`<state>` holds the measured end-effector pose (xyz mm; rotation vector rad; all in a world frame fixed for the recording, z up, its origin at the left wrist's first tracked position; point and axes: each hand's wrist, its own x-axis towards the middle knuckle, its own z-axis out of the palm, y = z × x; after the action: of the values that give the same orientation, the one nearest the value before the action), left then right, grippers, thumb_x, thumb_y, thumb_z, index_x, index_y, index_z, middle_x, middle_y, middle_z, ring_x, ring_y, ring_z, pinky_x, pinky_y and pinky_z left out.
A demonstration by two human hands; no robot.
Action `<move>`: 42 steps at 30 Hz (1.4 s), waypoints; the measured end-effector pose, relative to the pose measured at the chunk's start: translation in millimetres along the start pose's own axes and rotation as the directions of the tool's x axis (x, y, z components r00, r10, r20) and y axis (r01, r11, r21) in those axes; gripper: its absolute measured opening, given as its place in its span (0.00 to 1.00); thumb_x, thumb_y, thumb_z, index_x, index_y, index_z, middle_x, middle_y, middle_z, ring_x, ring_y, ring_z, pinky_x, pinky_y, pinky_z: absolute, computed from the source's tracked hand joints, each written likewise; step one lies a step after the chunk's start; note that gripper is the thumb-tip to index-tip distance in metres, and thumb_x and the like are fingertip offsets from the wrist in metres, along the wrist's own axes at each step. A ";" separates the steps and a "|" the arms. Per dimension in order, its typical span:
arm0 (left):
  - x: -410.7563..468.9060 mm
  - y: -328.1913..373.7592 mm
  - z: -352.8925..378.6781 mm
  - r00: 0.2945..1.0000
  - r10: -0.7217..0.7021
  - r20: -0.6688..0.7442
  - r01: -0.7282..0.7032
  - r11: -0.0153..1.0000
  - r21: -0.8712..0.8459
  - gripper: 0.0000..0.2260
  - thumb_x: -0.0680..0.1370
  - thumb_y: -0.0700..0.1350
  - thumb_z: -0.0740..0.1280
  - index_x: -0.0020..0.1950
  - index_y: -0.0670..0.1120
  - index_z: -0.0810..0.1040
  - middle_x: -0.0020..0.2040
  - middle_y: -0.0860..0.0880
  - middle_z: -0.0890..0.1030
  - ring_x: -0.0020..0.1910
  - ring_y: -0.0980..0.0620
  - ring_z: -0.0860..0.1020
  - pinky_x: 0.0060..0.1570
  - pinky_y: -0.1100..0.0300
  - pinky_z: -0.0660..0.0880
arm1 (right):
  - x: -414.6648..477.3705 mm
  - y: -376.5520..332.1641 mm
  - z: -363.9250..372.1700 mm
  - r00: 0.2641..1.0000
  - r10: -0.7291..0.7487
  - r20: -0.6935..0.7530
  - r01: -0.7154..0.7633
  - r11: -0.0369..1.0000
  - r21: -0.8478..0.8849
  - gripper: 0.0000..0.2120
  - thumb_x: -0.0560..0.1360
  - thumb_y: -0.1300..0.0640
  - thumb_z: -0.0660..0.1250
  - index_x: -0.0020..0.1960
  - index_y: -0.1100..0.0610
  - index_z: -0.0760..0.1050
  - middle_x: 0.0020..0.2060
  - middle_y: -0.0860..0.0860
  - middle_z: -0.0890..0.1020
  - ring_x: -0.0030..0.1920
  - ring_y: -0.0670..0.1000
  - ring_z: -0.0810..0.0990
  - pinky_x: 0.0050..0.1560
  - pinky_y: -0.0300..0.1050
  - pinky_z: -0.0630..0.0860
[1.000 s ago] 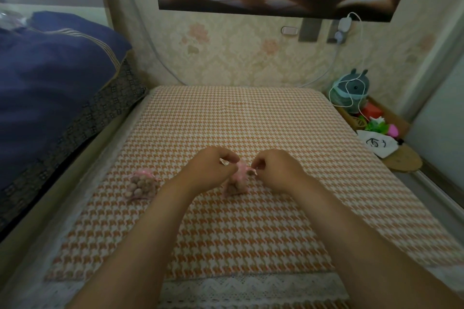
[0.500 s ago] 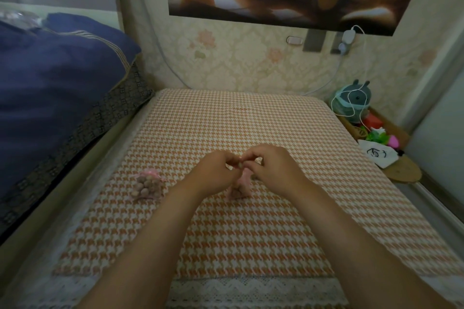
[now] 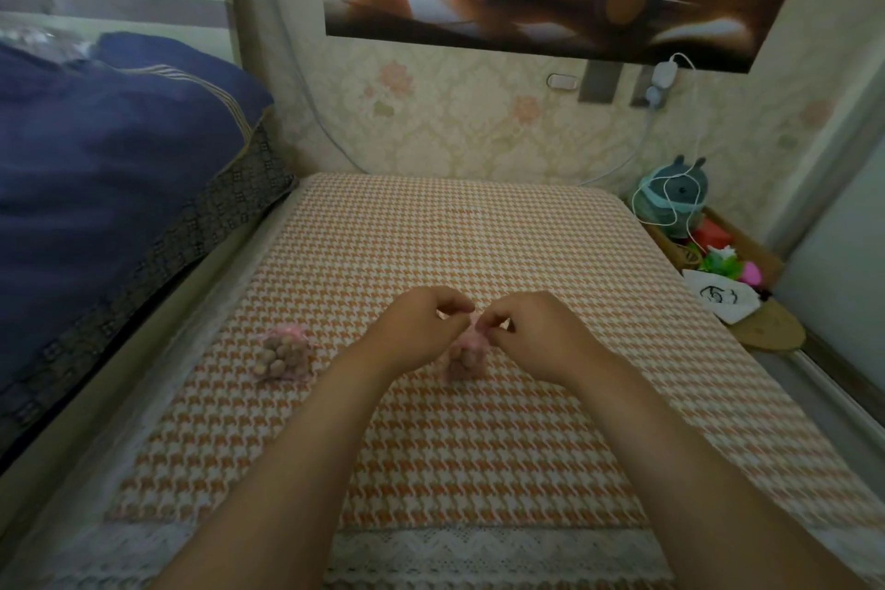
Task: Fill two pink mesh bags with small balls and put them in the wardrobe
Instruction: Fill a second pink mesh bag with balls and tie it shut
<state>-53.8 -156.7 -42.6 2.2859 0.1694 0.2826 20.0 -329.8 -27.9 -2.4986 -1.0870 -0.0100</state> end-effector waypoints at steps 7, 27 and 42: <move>15.4 -1.4 15.3 0.995 -0.025 -0.098 0.029 0.999 0.033 0.13 0.80 0.40 0.60 0.58 0.50 0.81 0.53 0.54 0.82 0.48 0.55 0.79 0.43 0.63 0.75 | -17.2 25.6 -20.3 0.998 0.043 -0.043 -0.044 0.999 -0.014 0.07 0.76 0.54 0.69 0.50 0.46 0.85 0.47 0.40 0.85 0.42 0.39 0.77 0.50 0.43 0.78; 36.2 13.5 61.4 0.985 0.008 -0.172 0.000 0.999 0.042 0.06 0.75 0.47 0.72 0.52 0.51 0.81 0.44 0.58 0.81 0.43 0.58 0.79 0.46 0.62 0.76 | -35.8 55.4 -29.2 0.996 0.079 -0.037 -0.079 0.997 0.011 0.09 0.76 0.54 0.68 0.51 0.45 0.84 0.47 0.41 0.85 0.43 0.41 0.79 0.47 0.44 0.79; 24.5 52.1 60.2 0.994 0.063 0.093 -0.071 0.994 0.088 0.07 0.77 0.51 0.69 0.52 0.53 0.84 0.50 0.59 0.82 0.47 0.61 0.78 0.46 0.63 0.73 | -44.3 58.6 -32.6 0.994 0.109 -0.016 -0.109 0.994 -0.008 0.08 0.77 0.50 0.67 0.51 0.44 0.84 0.44 0.42 0.85 0.41 0.44 0.81 0.43 0.47 0.80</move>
<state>-13.0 -229.2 -39.0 2.3925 0.0603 0.2099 35.4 -408.7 -27.0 -2.5582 -0.9451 -0.0026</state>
